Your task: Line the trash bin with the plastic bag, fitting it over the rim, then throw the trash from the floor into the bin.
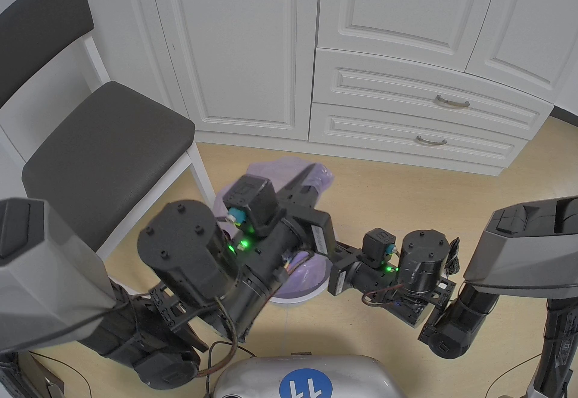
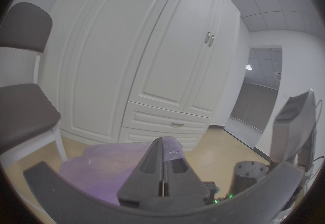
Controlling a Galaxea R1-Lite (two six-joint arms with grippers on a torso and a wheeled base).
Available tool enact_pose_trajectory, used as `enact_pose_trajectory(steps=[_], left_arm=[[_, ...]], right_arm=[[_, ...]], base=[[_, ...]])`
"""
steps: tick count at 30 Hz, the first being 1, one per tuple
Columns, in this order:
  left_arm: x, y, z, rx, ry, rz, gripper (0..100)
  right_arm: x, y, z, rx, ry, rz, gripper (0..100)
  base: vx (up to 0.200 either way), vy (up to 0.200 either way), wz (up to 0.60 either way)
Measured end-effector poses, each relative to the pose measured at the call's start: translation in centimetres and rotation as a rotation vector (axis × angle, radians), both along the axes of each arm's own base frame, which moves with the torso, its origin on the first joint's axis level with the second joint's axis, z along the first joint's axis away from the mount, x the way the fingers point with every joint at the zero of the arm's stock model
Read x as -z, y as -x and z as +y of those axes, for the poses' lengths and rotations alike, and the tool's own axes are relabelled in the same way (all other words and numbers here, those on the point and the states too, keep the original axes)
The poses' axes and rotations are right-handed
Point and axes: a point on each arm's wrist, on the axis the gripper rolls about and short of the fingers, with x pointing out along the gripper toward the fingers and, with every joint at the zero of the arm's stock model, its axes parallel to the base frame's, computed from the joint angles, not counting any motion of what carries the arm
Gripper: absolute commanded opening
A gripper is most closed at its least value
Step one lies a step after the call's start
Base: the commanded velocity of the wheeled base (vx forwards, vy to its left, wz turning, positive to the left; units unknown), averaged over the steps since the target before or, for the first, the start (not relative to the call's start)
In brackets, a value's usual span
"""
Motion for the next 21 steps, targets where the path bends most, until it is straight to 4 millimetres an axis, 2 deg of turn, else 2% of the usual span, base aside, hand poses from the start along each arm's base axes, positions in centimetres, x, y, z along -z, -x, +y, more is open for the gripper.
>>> enact_pose_trajectory(steps=[6, 11, 15, 21], left_arm=[[1.8, 2.0, -1.9, 0.076, -0.045, 0.039, 0], [3.4, 2.0, -2.7, 0.095, -0.063, 0.081, 0], [4.2, 0.5, -3.0, 0.077, -0.039, 0.105, 0], [4.5, -4.4, -2.5, -0.014, 0.038, 0.1, 0]], right_arm=[[0.7, 0.8, -2.4, -0.007, 0.132, 0.048, 0], [1.0, 0.7, -3.7, 0.001, 0.2, 0.079, 0], [1.0, 0.4, -4.3, 0.007, 0.207, 0.083, 0], [1.0, -0.4, -5.3, 0.023, 0.201, 0.083, 0]], base=[[0.0, 0.0, 0.0], [0.0, 0.0, 0.0], [0.0, 0.0, 0.0], [0.0, 0.0, 0.0]])
